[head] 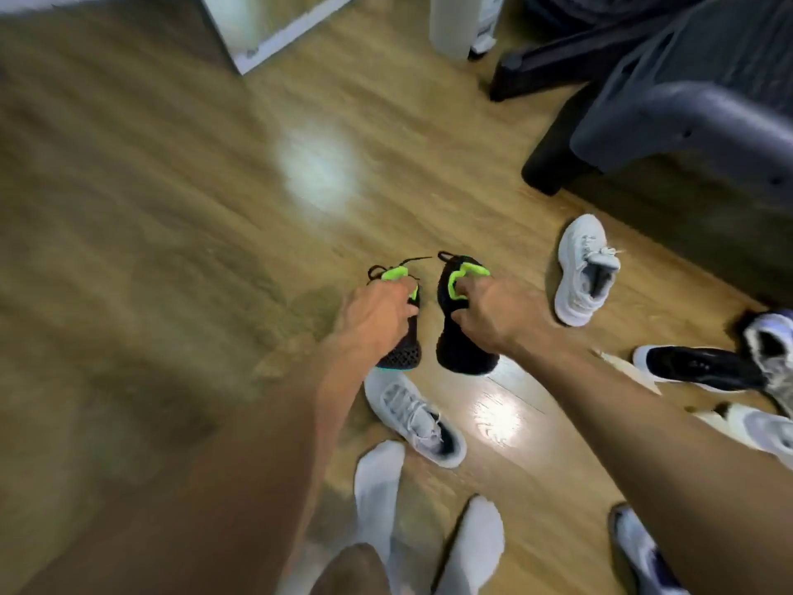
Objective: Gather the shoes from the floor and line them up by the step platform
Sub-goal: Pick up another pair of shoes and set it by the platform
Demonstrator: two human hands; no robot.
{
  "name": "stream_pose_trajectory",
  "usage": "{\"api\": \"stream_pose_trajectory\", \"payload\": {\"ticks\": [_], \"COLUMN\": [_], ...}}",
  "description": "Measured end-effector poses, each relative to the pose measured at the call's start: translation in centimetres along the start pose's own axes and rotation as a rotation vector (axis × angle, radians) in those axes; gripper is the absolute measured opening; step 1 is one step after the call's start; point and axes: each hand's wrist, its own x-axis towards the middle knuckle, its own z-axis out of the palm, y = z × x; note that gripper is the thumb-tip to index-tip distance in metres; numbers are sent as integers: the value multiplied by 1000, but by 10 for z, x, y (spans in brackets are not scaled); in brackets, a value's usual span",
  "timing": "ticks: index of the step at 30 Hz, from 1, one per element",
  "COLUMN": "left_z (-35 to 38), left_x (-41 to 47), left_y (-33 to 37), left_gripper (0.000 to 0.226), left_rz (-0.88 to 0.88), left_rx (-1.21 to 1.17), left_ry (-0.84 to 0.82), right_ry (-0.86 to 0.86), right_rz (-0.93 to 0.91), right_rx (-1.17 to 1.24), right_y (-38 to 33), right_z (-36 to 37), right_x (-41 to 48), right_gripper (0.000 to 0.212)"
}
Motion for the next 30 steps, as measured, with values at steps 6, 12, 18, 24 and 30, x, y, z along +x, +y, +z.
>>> {"api": "stream_pose_trajectory", "payload": {"ticks": [6, 12, 18, 24, 30], "left_z": [-189, -361, -459, -520, -564], "left_x": [-109, -236, -336, -411, -472], "left_y": [53, 77, 39, -51, -152], "left_gripper": [29, 45, 49, 44, 47], "left_rz": [-162, -258, -383, -502, -596], "left_rx": [-96, -161, -201, -202, -140], "left_ry": [-6, 36, 234, 407, 533], "right_ry": [27, 103, 214, 263, 296], "right_rz": [-210, -394, -589, -794, -918], "right_rx": [-42, -62, -135, -203, -193], "right_y": [-93, -178, -291, -432, -569], "right_z": [-147, -276, -339, -363, -356], "right_x": [-100, -184, -235, -252, -255], "right_gripper": [20, 17, 12, 15, 23]}}
